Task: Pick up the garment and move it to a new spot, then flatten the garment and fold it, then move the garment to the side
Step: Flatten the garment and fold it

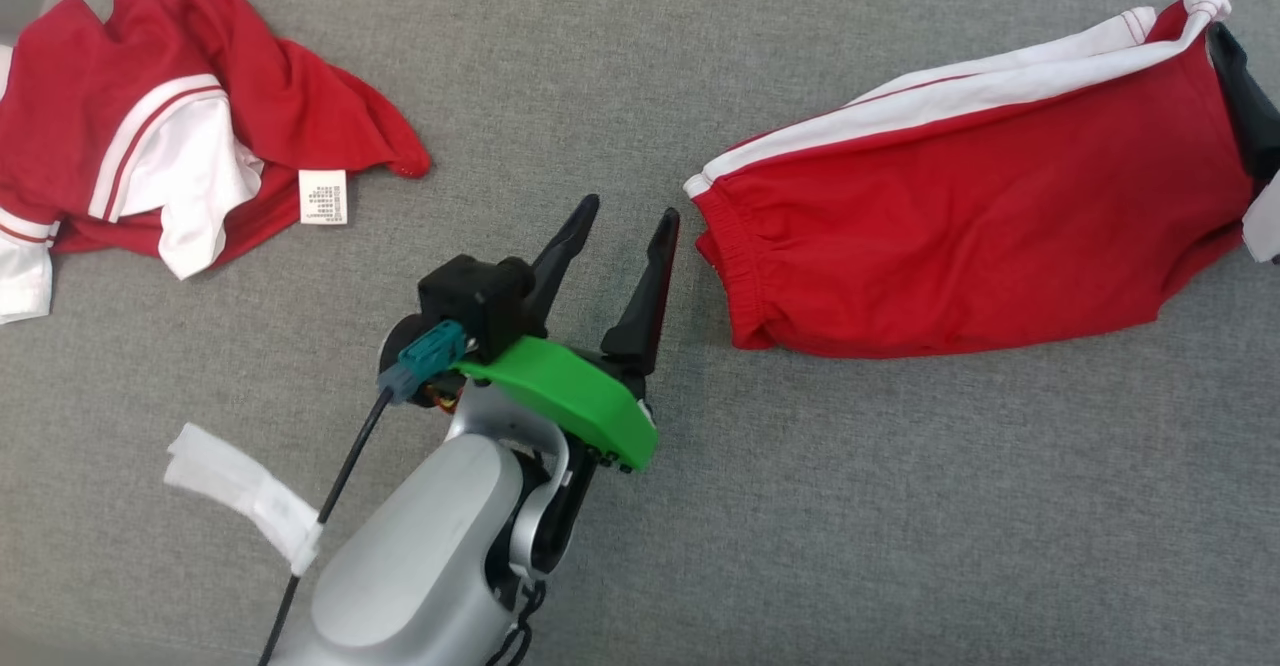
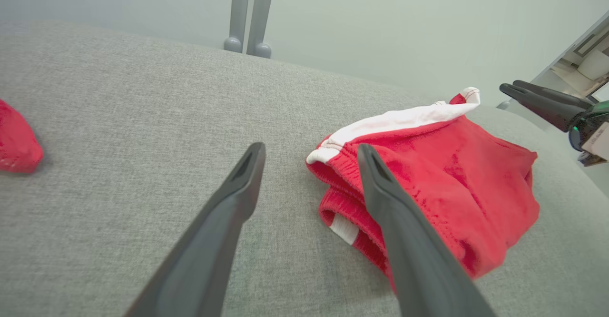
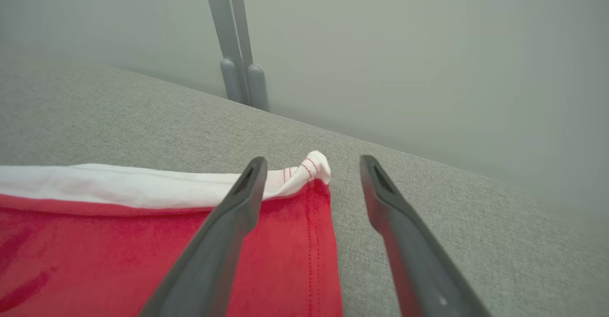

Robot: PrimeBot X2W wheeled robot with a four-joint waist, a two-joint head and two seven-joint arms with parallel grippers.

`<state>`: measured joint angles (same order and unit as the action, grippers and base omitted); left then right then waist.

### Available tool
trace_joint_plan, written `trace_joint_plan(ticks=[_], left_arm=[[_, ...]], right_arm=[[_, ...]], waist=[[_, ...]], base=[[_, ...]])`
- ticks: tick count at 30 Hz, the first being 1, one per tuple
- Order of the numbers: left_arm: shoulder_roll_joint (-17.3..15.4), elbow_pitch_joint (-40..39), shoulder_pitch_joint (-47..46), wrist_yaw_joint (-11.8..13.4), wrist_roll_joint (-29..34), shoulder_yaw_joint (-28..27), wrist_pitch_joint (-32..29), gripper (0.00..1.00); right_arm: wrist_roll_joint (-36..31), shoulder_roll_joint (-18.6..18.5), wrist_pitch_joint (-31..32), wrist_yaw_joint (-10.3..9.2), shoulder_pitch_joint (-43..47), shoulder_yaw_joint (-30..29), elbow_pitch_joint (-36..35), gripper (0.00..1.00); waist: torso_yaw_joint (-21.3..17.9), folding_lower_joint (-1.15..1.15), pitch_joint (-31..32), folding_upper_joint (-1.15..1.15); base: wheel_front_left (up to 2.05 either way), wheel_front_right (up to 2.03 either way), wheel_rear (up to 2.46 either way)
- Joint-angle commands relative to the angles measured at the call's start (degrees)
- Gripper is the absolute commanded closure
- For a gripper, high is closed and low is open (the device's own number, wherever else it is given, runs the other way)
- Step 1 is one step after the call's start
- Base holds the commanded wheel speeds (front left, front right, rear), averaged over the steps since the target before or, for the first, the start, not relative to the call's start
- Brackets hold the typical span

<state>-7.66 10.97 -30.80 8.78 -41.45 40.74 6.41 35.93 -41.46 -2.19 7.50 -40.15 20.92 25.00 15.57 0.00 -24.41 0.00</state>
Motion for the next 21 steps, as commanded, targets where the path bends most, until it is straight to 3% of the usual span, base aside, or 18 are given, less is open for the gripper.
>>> trace_joint_plan(ticks=[1,4,12,21], left_arm=[[-1.4,-0.5,1.4,1.0,2.0,-0.2,1.8,0.00],[-3.1,-1.9,4.0,3.2,4.8,-0.5,5.5,0.00],[-4.8,-8.0,13.2,6.8,11.0,-3.9,8.9,0.00],[1.3,-11.3,19.5,3.1,17.8,-8.5,8.8,0.00]], right_arm=[[-1.1,-0.4,-0.8,-0.01,1.4,0.3,-0.3,0.00],[-2.7,0.0,-0.8,-0.02,3.8,0.1,0.1,0.00],[-3.7,-0.6,7.6,-0.02,6.7,-1.0,-0.3,0.00],[-5.7,0.4,18.7,-0.02,2.7,-4.8,2.4,0.00]], waist=[[-1.1,0.00,1.6,0.00],[-1.9,0.00,3.6,0.00],[-0.7,0.00,3.6,0.00],[4.6,0.00,-1.4,0.00]], base=[[0.00,0.00,0.00],[0.00,0.00,0.00],[0.00,0.00,0.00],[0.00,0.00,0.00]])
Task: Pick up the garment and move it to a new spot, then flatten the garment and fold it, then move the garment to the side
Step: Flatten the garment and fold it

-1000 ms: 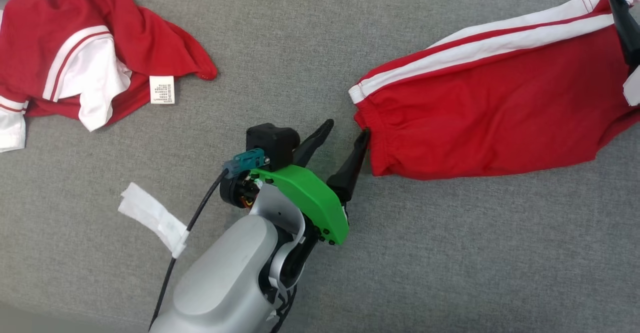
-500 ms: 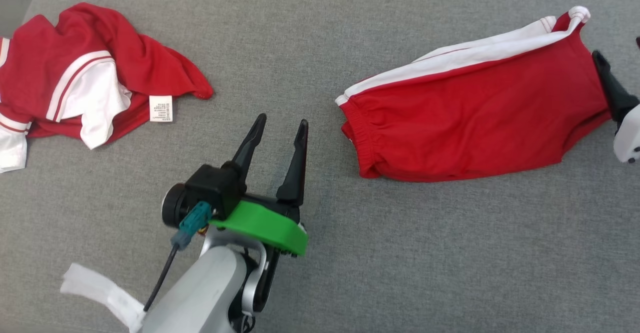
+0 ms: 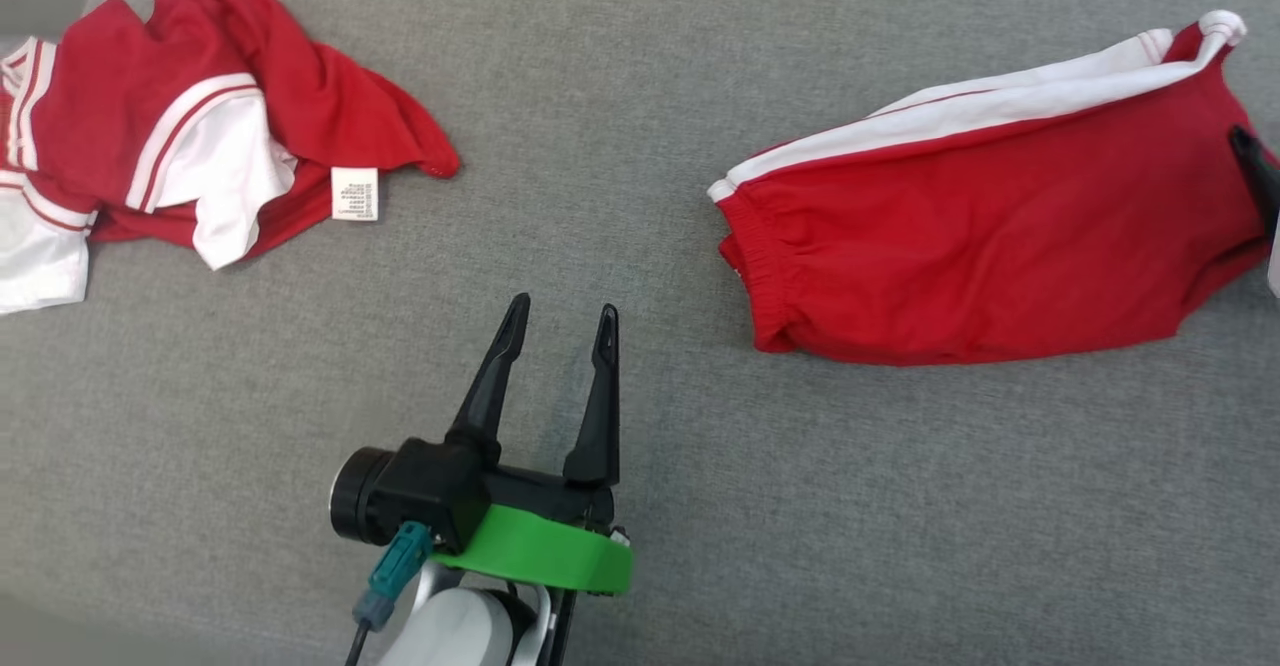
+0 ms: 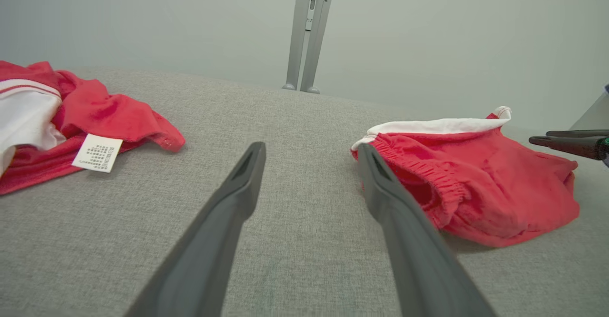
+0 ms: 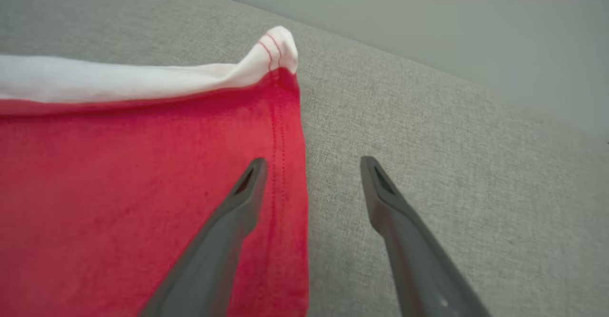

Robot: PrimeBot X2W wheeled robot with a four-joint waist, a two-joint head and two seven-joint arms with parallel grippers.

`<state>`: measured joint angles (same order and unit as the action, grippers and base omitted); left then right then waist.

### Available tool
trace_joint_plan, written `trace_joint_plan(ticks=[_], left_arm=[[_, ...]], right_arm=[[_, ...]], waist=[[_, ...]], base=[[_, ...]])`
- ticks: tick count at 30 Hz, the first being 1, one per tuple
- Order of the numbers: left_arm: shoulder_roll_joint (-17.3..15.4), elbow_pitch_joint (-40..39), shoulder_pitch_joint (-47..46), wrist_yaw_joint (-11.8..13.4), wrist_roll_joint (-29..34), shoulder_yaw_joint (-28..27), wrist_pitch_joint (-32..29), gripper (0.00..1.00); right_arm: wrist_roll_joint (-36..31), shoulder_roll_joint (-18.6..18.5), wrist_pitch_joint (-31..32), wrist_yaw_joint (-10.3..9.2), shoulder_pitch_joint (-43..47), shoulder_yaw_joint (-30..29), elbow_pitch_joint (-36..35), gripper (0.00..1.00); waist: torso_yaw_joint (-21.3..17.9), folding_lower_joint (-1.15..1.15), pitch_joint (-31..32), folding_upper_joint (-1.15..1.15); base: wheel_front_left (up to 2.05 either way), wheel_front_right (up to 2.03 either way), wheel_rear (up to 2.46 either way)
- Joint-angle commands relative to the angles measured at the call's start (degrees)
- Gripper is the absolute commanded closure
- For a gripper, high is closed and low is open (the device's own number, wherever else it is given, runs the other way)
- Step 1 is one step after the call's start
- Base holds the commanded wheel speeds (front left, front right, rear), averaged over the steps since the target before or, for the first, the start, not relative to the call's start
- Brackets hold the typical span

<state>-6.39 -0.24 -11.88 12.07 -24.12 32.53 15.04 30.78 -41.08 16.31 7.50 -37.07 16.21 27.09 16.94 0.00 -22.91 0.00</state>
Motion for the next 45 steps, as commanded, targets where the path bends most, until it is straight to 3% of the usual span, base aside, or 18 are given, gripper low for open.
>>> trace_joint_plan(ticks=[1,7,14,15,17,23,36,45], left_arm=[[0.7,0.0,0.9,-1.0,1.2,-0.7,0.2,0.00],[2.8,1.0,2.5,-3.6,3.3,-3.8,0.2,0.00],[3.4,1.2,3.8,-5.6,4.7,-6.2,0.2,0.00],[3.4,1.3,4.0,-5.9,4.8,-6.3,0.2,0.00],[3.5,1.4,4.2,-6.2,5.1,-6.8,0.2,0.00],[3.5,1.9,4.9,-6.9,5.4,-8.5,0.2,0.00],[3.1,4.2,12.5,-10.0,8.0,-14.8,0.2,0.00],[2.9,4.7,17.1,-11.9,9.2,-16.6,0.2,0.00]], right_arm=[[-0.5,0.6,1.6,-0.01,-0.7,0.0,1.0,0.00],[1.1,3.8,8.9,0.02,0.0,-0.3,5.3,0.00],[1.5,4.7,17.1,0.02,2.4,-1.6,7.7,0.00],[3.0,5.5,17.7,0.11,3.1,-1.4,6.7,0.58],[5.8,6.8,18.1,0.23,3.7,-1.7,4.7,1.00],[12.2,6.6,14.7,0.03,4.6,-4.2,-0.2,1.00],[22.1,6.2,9.7,-0.04,16.3,-15.4,1.7,1.00],[21.4,2.2,6.5,0.00,20.6,-26.1,3.7,1.00]], waist=[[3.8,0.00,-3.0,0.00],[5.4,0.00,-2.4,0.00],[5.0,0.00,-1.9,0.00],[4.8,0.00,-1.8,0.00],[4.0,0.00,-1.6,0.00],[-0.1,0.00,1.0,0.00],[-9.8,0.00,11.9,0.00],[-11.2,0.00,13.4,0.00]], base=[[0.00,0.00,0.00],[0.00,0.00,0.00],[0.00,0.00,0.00],[0.00,0.00,0.00],[0.00,0.00,0.00],[0.00,0.00,0.00],[0.00,0.00,0.00],[0.00,0.00,0.00]])
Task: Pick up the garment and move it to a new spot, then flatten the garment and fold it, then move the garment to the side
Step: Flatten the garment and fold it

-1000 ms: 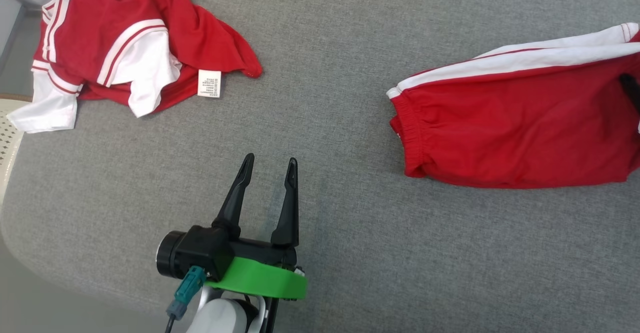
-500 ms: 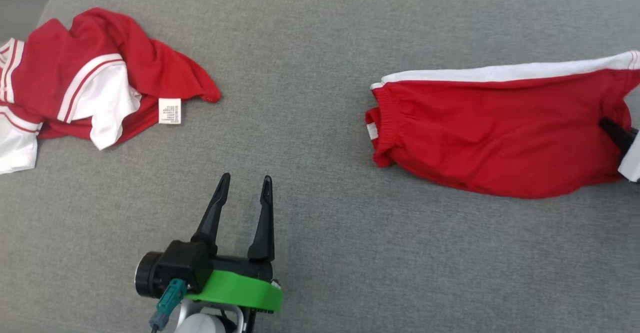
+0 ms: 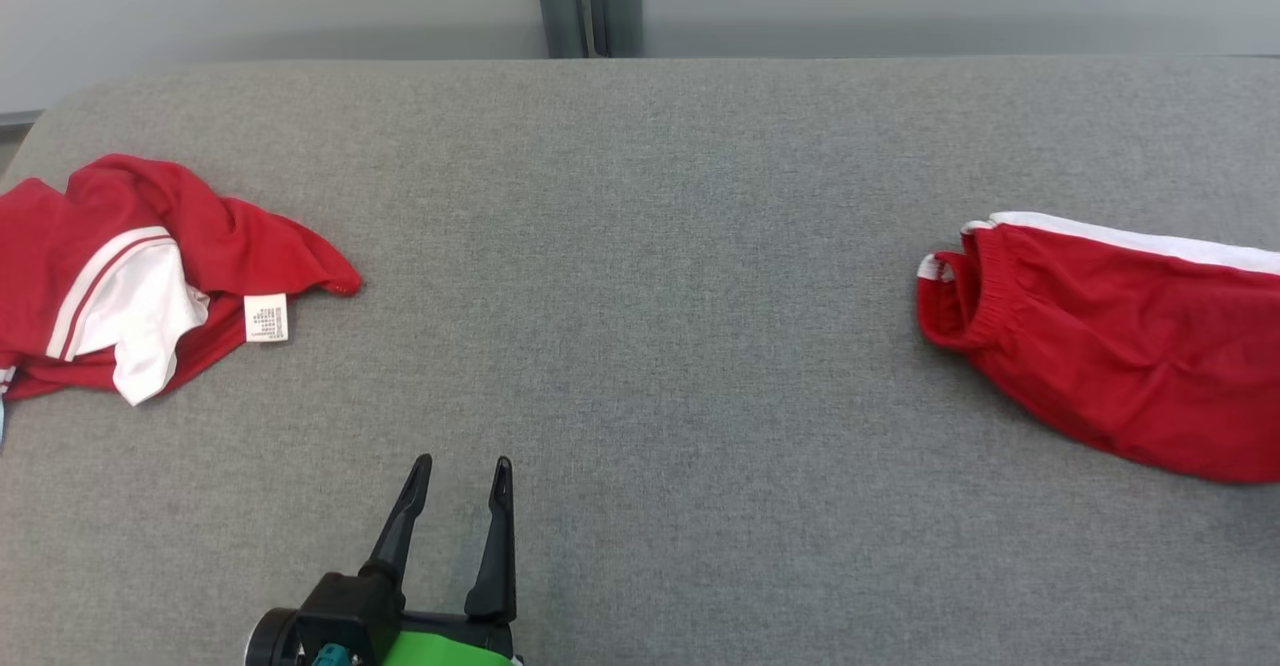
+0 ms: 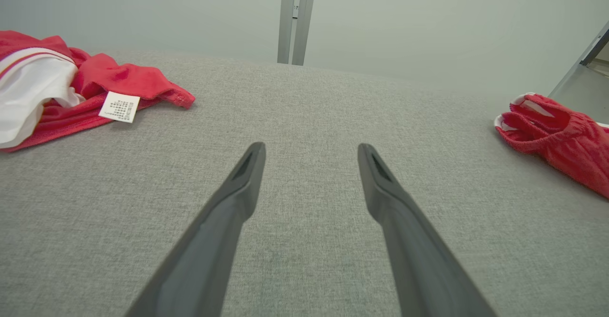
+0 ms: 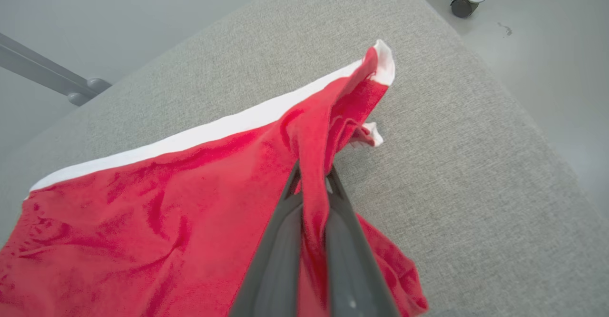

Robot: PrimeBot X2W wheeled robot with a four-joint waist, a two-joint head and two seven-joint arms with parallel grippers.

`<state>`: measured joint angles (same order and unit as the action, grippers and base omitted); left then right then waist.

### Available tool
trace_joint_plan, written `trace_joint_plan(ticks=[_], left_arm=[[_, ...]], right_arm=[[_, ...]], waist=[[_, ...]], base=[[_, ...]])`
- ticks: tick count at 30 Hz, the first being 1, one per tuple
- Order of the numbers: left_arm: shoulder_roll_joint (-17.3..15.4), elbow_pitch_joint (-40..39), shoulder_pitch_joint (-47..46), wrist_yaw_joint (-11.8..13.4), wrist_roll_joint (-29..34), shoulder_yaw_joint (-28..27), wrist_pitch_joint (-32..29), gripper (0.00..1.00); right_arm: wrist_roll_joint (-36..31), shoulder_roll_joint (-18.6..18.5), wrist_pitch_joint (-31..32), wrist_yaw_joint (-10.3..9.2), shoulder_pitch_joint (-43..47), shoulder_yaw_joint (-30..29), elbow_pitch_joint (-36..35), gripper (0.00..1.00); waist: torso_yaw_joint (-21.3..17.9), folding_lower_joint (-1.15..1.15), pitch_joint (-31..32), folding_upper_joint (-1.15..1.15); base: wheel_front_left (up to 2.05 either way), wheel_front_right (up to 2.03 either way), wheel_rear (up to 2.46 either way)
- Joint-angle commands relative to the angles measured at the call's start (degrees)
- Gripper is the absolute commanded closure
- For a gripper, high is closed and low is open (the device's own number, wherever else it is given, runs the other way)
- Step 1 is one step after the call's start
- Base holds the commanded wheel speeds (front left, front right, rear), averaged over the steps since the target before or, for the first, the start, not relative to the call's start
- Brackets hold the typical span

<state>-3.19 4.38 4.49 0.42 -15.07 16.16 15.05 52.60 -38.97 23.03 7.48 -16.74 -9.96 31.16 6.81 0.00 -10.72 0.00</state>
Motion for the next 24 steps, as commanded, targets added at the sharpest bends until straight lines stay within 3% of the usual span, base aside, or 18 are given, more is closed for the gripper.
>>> trace_joint_plan(ticks=[1,6,11,14,18,24], left_arm=[[-0.2,0.2,0.8,-0.3,0.1,-0.2,0.2,0.00],[0.1,0.7,0.5,-0.6,-0.5,0.6,0.2,0.00],[0.2,1.7,-0.9,-0.7,-0.5,2.0,0.2,0.00],[0.2,2.2,-1.9,-0.7,-0.7,2.8,0.2,0.00],[0.2,2.5,-2.4,0.0,-1.1,2.5,0.2,0.00],[0.3,2.4,-1.6,0.3,-1.3,1.8,0.2,0.00]], right_arm=[[-0.6,-0.3,0.2,0.02,0.0,-0.5,-1.5,1.00],[-2.9,1.6,3.3,0.02,-2.3,3.0,-10.2,1.00],[-6.8,7.8,7.5,0.02,-5.6,10.9,-17.6,1.00],[-9.3,11.5,9.7,0.02,-6.6,15.0,-18.3,1.00],[-12.5,13.7,11.0,0.02,-6.0,17.6,-16.9,1.00],[-14.8,12.7,10.0,0.02,-4.2,17.6,-16.4,1.00]], waist=[[-1.0,0.00,1.2,0.00],[-1.0,0.00,1.0,0.00],[-0.8,0.00,0.5,0.00],[0.0,0.00,0.3,0.00],[1.0,0.00,0.3,0.00],[1.3,0.00,-0.2,0.00]], base=[[0.00,0.00,0.00],[0.00,0.00,0.00],[0.00,0.00,0.00],[0.00,0.00,0.00],[0.00,0.00,0.00],[0.00,0.00,0.00]])
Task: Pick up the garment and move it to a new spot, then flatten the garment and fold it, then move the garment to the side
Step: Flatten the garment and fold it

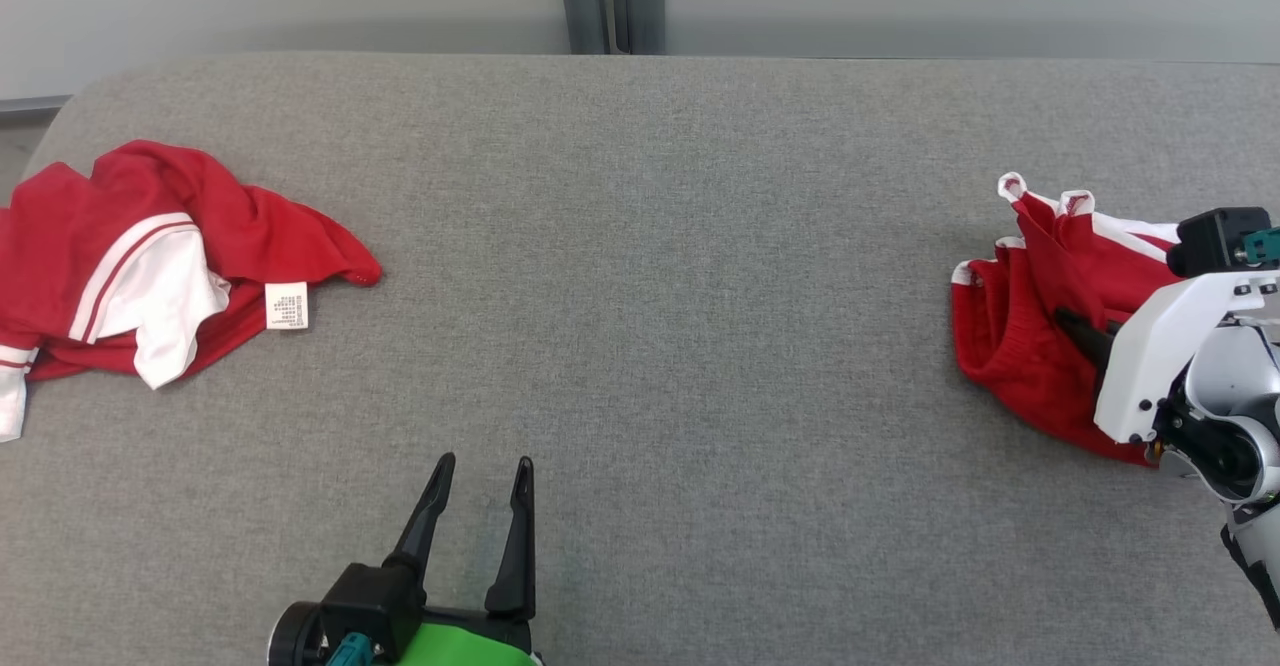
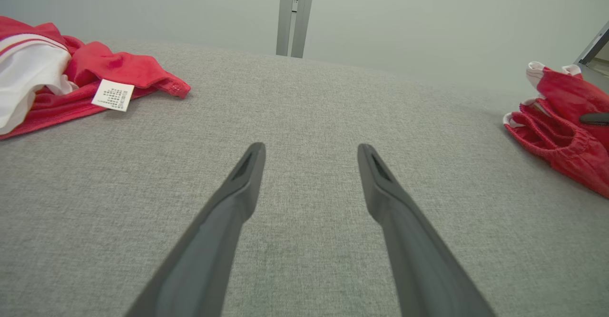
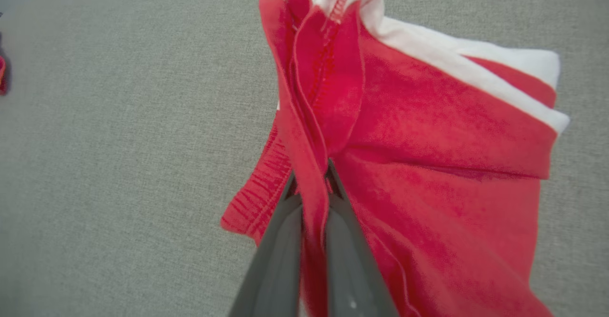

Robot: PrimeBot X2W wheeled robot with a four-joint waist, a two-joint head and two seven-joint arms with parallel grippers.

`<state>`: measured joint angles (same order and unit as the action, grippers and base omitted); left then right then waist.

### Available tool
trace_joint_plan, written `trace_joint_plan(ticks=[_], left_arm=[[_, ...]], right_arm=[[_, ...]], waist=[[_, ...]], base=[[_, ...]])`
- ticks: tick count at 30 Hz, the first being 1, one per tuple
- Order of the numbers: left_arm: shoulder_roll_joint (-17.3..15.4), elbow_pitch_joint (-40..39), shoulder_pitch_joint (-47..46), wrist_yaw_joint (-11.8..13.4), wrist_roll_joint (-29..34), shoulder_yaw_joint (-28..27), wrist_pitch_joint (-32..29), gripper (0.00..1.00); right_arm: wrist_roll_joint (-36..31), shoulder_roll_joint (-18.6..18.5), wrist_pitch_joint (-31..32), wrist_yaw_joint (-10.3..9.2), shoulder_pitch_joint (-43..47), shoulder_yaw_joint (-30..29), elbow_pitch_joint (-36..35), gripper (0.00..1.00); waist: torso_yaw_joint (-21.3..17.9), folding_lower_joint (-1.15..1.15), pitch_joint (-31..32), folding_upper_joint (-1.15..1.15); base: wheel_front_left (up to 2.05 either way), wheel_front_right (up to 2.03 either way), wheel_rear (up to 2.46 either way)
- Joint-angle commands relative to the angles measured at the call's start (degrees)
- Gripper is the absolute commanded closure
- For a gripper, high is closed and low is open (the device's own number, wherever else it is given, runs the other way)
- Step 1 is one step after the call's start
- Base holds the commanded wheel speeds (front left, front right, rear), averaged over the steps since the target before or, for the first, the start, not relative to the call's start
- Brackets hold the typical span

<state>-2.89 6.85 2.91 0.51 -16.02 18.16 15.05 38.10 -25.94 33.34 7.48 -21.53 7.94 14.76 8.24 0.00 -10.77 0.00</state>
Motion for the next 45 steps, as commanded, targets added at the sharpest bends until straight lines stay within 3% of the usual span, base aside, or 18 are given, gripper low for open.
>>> trace_joint_plan(ticks=[1,5,6,7,8,15,21,26,30,34,37,45], left_arm=[[0.0,-0.1,0.1,0.2,-0.3,-0.2,0.2,0.00],[0.0,-0.1,-0.5,0.3,-0.7,0.6,0.2,0.00],[0.0,-0.1,-0.7,0.4,-0.8,0.8,0.2,0.00],[0.0,0.0,-0.8,0.4,-0.8,0.9,0.2,0.00],[0.0,0.0,-1.0,0.4,-0.8,0.9,0.2,0.00],[0.0,0.6,-0.4,0.4,-0.9,0.0,0.2,0.00],[-0.1,0.3,1.5,0.6,-1.2,-1.5,0.2,0.00],[0.0,-0.1,3.7,0.6,-0.9,-3.9,0.2,0.00],[-0.1,-1.4,5.3,0.4,-0.1,-5.9,0.2,0.00],[-0.1,-2.4,7.0,0.9,0.6,-8.3,0.2,0.00],[-0.1,-3.2,8.2,0.9,0.9,-9.9,0.2,0.00],[-0.1,-4.0,10.5,0.3,1.8,-13.5,0.2,0.00]], right_arm=[[-0.5,-0.4,-0.5,0.02,0.6,-0.6,-0.1,1.00],[-1.2,-0.8,-0.7,0.02,1.4,-0.5,-0.8,1.00],[-1.4,-0.7,-0.8,0.02,1.5,-0.1,-1.3,0.90],[-1.6,-0.7,-0.9,0.02,1.5,0.3,-1.6,0.73],[-1.8,-0.6,-1.2,0.02,1.6,0.7,-2.1,0.00],[-1.2,1.0,-5.9,0.02,2.7,4.0,-5.6,0.00],[-0.7,-0.8,-12.3,0.02,6.9,4.4,-10.9,0.00],[-5.0,-2.3,-25.0,0.02,13.9,-0.8,-14.2,0.00],[-11.8,-2.0,-37.4,0.02,20.3,-6.4,-11.8,0.00],[-16.2,1.1,-46.8,0.02,25.0,-10.6,-7.0,0.00],[-18.9,2.9,-48.4,-0.01,26.8,-13.6,-4.3,0.00],[-23.7,10.0,-48.6,0.00,31.1,-20.9,-7.6,0.00]], waist=[[-0.2,0.00,-0.3,0.00],[-0.6,0.00,-0.6,0.00],[-0.7,0.00,-0.6,0.00],[-0.8,0.00,-0.6,0.00],[-0.9,0.00,-0.5,0.00],[-2.1,0.00,1.4,0.00],[-2.9,0.00,4.5,0.00],[-3.7,0.00,7.4,0.00],[-4.0,0.00,9.3,0.00],[-4.5,0.00,10.8,0.00],[-4.8,0.00,11.2,0.00],[-4.3,0.00,12.0,0.00]], base=[[0.00,0.00,0.00],[0.00,0.00,0.00],[0.00,0.00,0.00],[0.00,0.00,0.00],[0.00,0.00,0.00],[0.00,0.00,0.00],[0.00,0.00,0.00],[0.00,0.00,0.00],[0.00,0.00,0.00],[0.00,0.00,0.00],[0.00,0.00,0.00],[0.00,0.00,0.00]])
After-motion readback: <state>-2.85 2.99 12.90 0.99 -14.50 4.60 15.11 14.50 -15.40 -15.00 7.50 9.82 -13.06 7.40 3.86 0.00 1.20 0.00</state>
